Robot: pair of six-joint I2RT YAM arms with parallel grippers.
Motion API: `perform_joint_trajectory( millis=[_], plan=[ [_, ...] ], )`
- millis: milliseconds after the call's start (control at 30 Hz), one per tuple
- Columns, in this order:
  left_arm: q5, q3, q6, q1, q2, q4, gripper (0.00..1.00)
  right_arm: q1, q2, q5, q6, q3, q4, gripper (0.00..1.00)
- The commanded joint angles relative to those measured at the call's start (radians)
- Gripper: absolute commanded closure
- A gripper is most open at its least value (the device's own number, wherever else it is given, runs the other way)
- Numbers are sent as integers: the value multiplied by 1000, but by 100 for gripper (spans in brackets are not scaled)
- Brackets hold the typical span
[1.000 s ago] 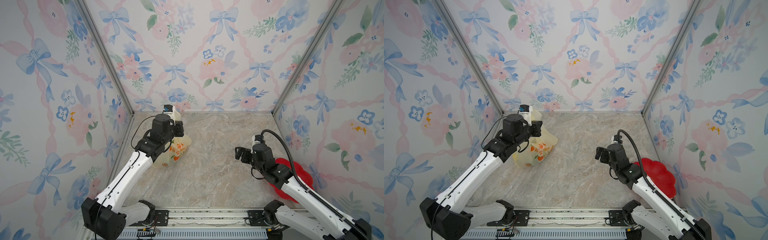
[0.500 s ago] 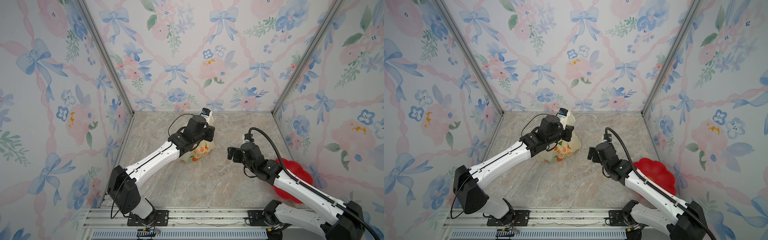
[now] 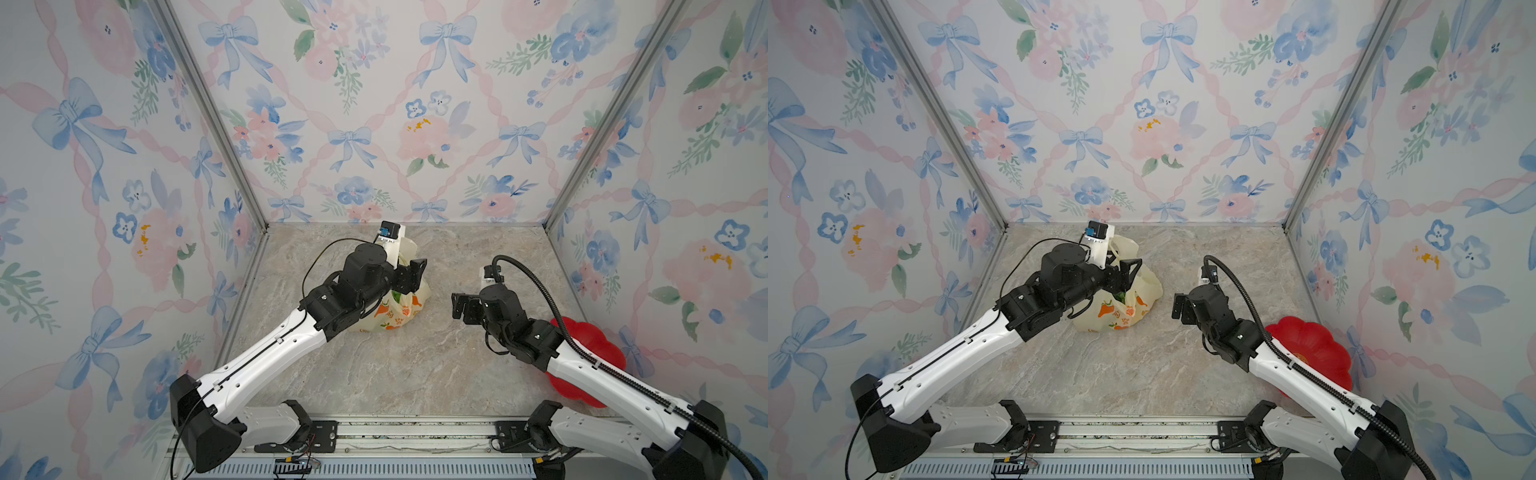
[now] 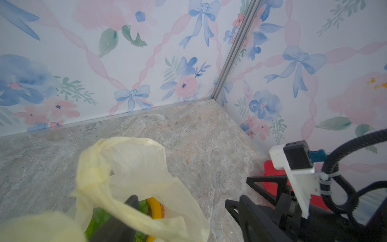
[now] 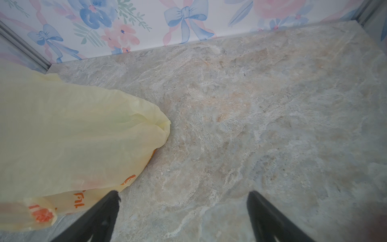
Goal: Take fruits out of the plastic bag
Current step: Move the plastic bag to the center of the table, then pick up the plastic bag from the center of the table.
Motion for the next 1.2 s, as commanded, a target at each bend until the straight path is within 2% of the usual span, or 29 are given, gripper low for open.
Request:
perform_joint_trajectory(
  millis=[0, 167, 333, 500, 633, 700, 767, 867, 1067, 1167],
  plan=[
    [-59, -36, -13, 0, -50, -38, 22, 65, 8, 6, -124, 53, 53, 3],
    [-96, -77, -19, 0, -106, -49, 24, 160, 24, 3, -230, 90, 101, 3],
    [-143, -109, -33, 9, -126, -48, 32, 212, 125, -5, -268, 191, 96, 3],
    [-150, -135, -50, 15, -147, -47, 36, 225, 241, -40, -263, 304, 87, 3],
    [-150, -153, -58, 19, -163, -47, 40, 216, 327, 44, -205, 400, 20, 3],
    [-158, -163, -66, 25, -172, -46, 42, 198, 360, 54, -175, 438, -4, 0],
    [-163, -173, -75, 39, -180, -47, 47, 172, 385, 55, -124, 467, -18, 3],
    [-157, -186, -93, 72, -184, -48, 53, 119, 423, 5, -54, 510, -35, 18],
    [-105, -172, -96, 176, -129, -25, 65, -16, 477, -147, 76, 565, -65, 70],
    [-71, -127, -91, 216, -71, 11, 73, -76, 460, -209, 122, 546, -25, 83]
  ],
)
